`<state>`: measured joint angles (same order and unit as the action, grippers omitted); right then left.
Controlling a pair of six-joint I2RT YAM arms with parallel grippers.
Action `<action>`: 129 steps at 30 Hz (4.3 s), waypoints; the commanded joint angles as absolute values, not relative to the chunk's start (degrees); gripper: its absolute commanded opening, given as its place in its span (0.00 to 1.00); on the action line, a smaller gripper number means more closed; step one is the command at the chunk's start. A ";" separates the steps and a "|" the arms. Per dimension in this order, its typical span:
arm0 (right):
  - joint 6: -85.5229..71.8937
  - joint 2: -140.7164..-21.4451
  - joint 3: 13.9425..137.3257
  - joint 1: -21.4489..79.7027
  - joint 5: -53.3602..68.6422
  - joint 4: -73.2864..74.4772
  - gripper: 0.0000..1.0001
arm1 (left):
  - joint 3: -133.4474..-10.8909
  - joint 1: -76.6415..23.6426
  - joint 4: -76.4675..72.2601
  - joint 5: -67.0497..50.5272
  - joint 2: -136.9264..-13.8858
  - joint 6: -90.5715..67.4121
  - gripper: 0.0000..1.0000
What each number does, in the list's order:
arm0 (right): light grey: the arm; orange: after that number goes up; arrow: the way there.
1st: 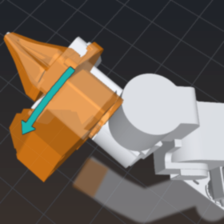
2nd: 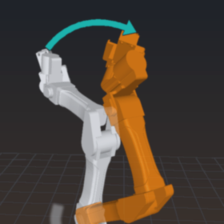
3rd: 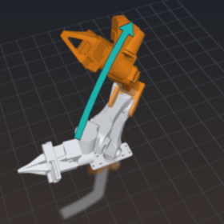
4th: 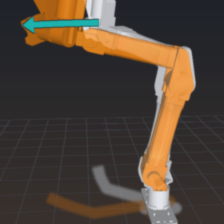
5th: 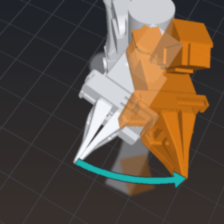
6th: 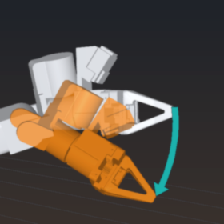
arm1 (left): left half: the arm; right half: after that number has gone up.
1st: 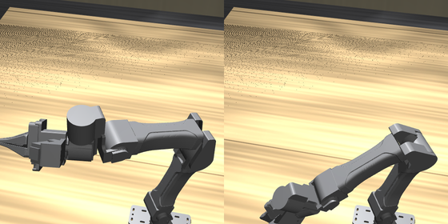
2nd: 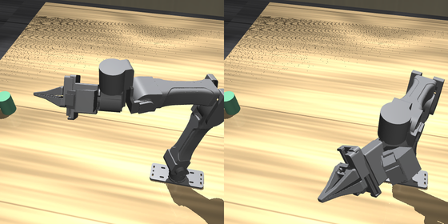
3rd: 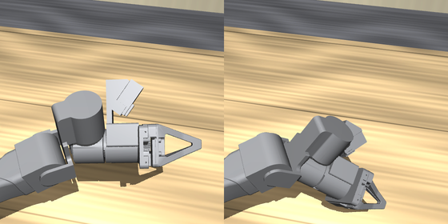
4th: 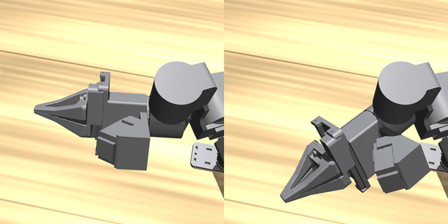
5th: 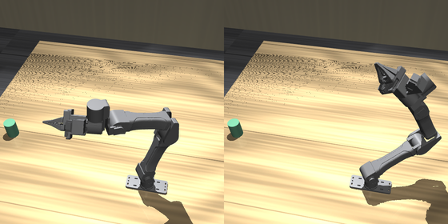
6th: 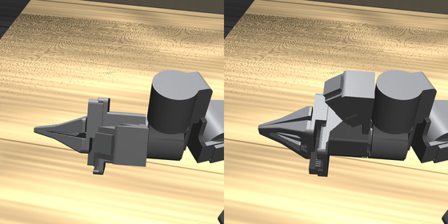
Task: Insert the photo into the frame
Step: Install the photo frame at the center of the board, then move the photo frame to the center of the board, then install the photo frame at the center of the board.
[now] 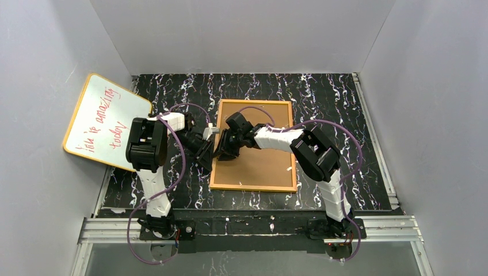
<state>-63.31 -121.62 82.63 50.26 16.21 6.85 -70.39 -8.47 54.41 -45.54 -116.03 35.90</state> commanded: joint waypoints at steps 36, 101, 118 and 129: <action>-73.71 -118.91 74.22 50.42 12.89 -7.51 0.47 | -70.88 -4.11 56.25 -51.94 -118.73 39.44 0.25; -58.10 -133.59 99.38 34.43 15.16 4.31 0.58 | -93.06 -8.44 41.26 -51.02 -133.26 17.63 0.16; -58.50 -137.87 104.60 35.48 16.19 6.22 0.55 | -92.74 -8.44 41.26 -51.06 -132.90 17.66 0.15; -56.13 -138.63 105.62 35.29 21.15 4.86 0.53 | -92.89 -8.53 41.24 -50.65 -132.93 17.75 0.15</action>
<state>-58.28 -136.31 103.74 34.59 18.26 2.94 -94.98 -7.70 40.71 -59.16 -133.19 14.39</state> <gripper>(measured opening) 0.536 0.158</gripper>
